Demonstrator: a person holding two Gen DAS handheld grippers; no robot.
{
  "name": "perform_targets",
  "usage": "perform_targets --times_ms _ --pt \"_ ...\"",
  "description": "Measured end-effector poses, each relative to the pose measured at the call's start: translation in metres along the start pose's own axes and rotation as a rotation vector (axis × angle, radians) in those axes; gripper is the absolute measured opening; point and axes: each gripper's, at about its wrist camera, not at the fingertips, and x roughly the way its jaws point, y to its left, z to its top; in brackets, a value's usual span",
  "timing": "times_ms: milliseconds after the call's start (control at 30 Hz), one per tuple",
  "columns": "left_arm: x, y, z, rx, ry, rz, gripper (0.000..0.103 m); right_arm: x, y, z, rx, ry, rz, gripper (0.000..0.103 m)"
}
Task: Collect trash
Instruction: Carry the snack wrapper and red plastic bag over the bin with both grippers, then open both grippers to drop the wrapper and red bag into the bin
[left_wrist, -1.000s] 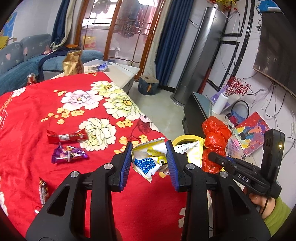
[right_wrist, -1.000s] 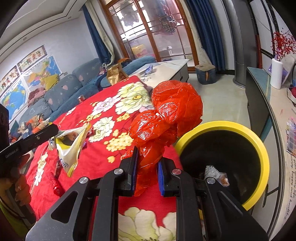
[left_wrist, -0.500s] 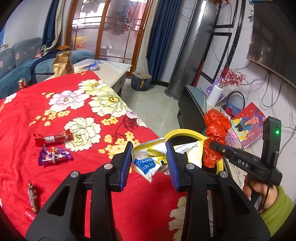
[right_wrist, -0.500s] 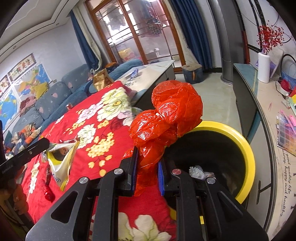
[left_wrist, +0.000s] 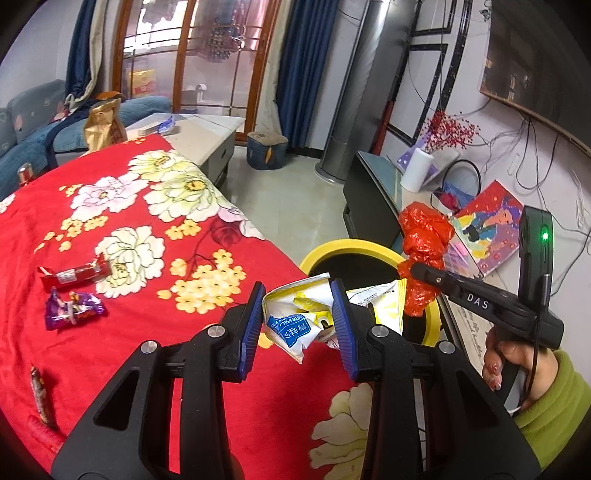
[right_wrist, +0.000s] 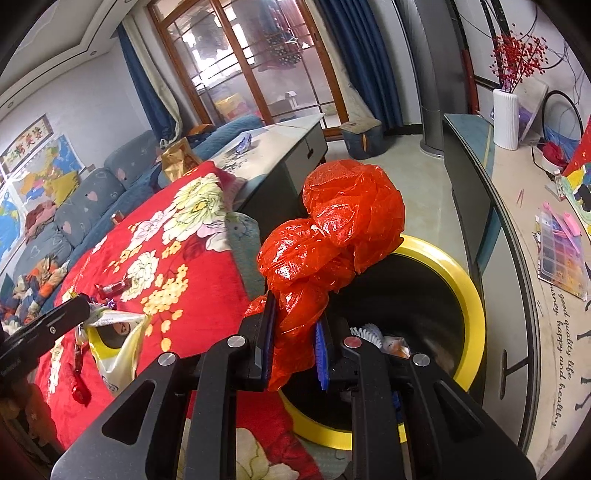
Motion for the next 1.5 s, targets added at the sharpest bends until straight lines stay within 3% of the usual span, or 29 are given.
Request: perform_targets --times_ms 1067,1100,1133,1167,1200,1333,1400,1500 --pt "0.085 -0.065 -0.014 0.15 0.152 -0.055 0.03 0.002 -0.053 -0.003 0.065 0.034 -0.033 0.02" --pt "0.086 -0.066 -0.013 0.149 0.147 -0.057 0.034 0.002 -0.054 -0.002 0.063 0.036 -0.036 0.021" --pt "0.086 -0.066 -0.012 0.147 0.14 -0.059 0.04 0.002 -0.054 -0.002 0.061 0.034 -0.043 0.029" --pt "0.086 -0.065 -0.011 0.142 0.131 -0.059 0.059 0.002 -0.054 -0.002 0.061 0.035 -0.048 0.035" --pt "0.085 -0.063 -0.01 0.13 0.12 -0.057 0.072 0.002 -0.054 -0.003 0.059 0.038 -0.053 0.043" --pt "0.079 -0.054 -0.007 0.08 0.103 -0.074 0.075 0.004 -0.054 -0.005 0.051 0.046 -0.069 0.048" --pt "0.074 -0.048 -0.008 0.052 0.085 -0.073 0.088 0.005 -0.053 -0.007 0.05 0.047 -0.069 0.05" --pt "0.063 -0.039 -0.008 0.015 0.056 -0.061 0.09 0.006 -0.05 -0.008 0.044 0.046 -0.071 0.05"
